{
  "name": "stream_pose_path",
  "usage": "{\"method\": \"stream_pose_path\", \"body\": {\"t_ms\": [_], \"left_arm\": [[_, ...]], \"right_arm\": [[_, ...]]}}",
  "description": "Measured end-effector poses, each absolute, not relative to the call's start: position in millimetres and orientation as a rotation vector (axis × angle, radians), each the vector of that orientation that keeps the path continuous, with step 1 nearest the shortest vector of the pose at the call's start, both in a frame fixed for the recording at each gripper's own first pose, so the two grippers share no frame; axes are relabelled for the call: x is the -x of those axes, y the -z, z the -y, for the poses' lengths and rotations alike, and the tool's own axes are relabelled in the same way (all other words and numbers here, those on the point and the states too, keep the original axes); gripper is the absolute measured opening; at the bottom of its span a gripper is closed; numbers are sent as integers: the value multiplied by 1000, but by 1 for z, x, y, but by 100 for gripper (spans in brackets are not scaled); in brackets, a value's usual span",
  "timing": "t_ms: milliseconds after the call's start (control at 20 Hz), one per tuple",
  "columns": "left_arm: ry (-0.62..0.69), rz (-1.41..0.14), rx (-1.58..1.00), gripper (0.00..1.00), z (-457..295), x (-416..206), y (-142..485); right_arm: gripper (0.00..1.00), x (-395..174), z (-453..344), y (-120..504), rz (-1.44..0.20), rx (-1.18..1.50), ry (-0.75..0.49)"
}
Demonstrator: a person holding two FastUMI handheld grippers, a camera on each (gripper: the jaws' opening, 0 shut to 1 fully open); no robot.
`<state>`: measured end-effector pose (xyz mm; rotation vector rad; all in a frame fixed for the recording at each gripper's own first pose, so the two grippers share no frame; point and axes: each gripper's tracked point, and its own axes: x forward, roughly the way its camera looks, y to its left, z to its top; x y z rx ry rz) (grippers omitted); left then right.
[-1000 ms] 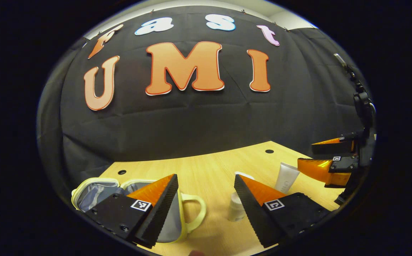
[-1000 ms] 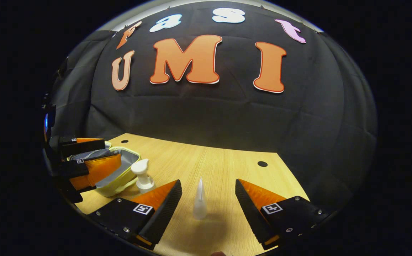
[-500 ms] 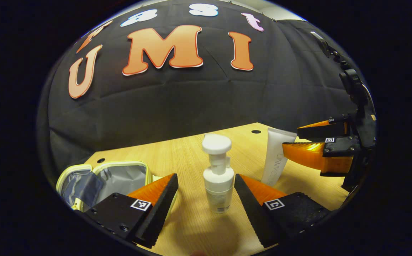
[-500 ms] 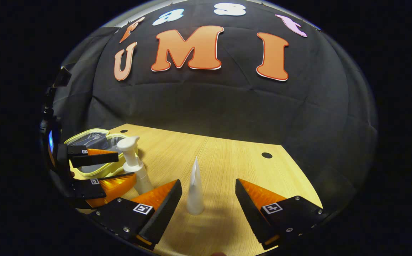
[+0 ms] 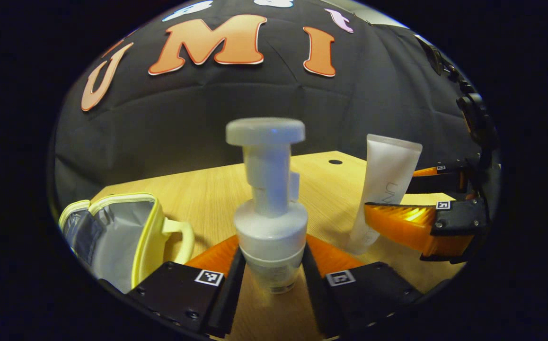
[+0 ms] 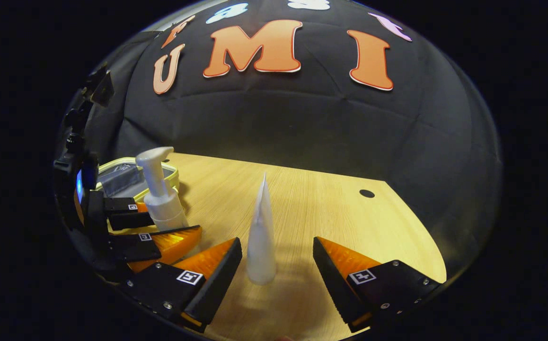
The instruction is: First open the suitcase, pack the skin care products into it, and then close the suitcase.
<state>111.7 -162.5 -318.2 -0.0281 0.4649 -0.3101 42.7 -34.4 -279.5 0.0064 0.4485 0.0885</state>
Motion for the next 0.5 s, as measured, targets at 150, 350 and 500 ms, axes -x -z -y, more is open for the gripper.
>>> {"method": "stream_pose_path", "body": {"t_ms": [150, 350, 500], "left_arm": [[340, -481, 15, 59, 167, -111, 316], [331, -458, 9, 56, 157, -113, 296], [311, -452, 18, 56, 141, -113, 276]], "right_arm": [[95, -44, 27, 292, -474, -13, -110], [74, -47, 14, 301, -504, -34, -142], [48, -54, 8, 311, -521, -30, -140]]}}
